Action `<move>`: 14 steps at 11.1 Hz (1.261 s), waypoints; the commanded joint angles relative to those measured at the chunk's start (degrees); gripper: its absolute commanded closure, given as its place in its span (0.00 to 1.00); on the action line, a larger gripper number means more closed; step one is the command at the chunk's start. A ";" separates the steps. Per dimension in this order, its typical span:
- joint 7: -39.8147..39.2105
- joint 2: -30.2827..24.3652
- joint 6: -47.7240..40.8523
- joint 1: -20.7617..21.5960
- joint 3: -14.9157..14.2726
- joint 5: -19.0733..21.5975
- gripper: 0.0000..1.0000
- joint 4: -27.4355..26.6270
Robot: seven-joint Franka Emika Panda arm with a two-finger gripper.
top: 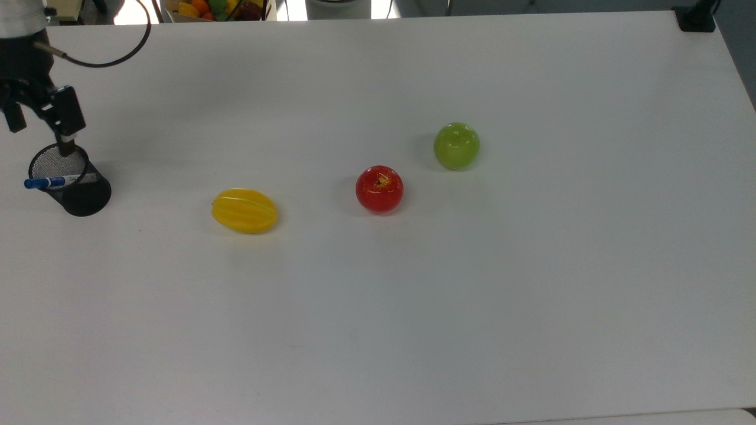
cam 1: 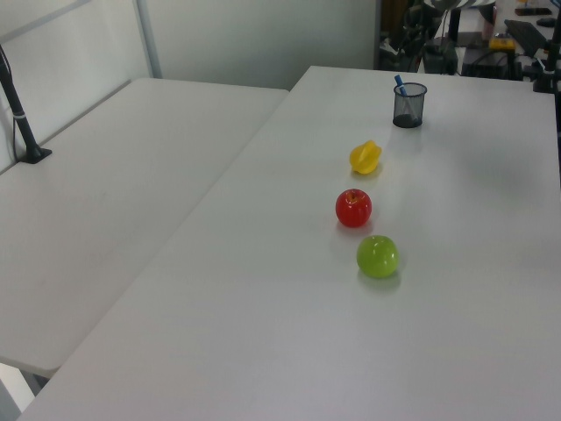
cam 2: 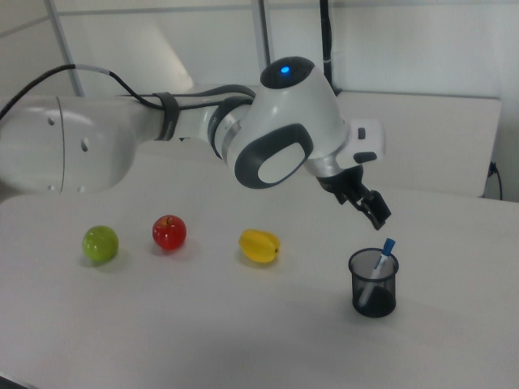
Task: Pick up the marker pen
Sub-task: 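Move the gripper over the black mesh pen cup and lower onto the marker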
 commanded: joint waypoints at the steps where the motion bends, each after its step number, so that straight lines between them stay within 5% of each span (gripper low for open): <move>1: 0.65 2.93 5.67 -2.17 -0.38 5.24 0.00 -0.06; 14: -5.42 9.88 14.11 -2.09 0.14 7.02 0.62 1.70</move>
